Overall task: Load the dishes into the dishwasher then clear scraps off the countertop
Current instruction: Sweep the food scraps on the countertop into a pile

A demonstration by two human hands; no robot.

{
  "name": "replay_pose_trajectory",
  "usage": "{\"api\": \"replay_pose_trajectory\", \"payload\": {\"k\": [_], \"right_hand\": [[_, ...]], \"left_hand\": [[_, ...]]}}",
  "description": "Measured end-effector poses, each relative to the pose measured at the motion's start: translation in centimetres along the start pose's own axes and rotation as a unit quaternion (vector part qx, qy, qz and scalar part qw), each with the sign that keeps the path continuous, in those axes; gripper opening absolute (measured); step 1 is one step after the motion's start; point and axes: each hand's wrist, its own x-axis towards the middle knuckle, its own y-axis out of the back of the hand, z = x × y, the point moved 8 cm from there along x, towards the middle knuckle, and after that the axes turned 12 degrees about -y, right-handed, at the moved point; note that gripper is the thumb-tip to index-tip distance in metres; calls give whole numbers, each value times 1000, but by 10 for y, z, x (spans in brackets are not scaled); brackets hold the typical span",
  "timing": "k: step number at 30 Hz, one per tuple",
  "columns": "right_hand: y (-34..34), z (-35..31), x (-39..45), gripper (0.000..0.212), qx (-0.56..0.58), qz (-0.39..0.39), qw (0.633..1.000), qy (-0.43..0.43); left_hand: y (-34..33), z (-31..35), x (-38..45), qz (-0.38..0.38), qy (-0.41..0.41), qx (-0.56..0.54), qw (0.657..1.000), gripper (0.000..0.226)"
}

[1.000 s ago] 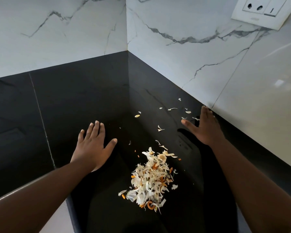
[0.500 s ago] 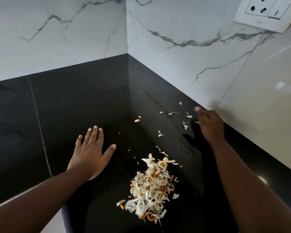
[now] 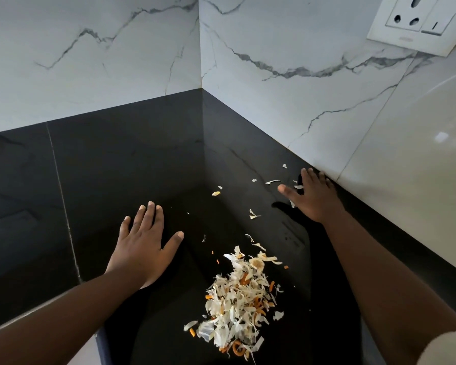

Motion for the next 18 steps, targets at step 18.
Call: {"api": "replay_pose_trajectory", "payload": {"k": [18], "right_hand": [[-22, -104, 22, 111, -25, -54, 983, 175]], "left_hand": [[-4, -6, 4, 3, 4, -4, 1000, 97]]}}
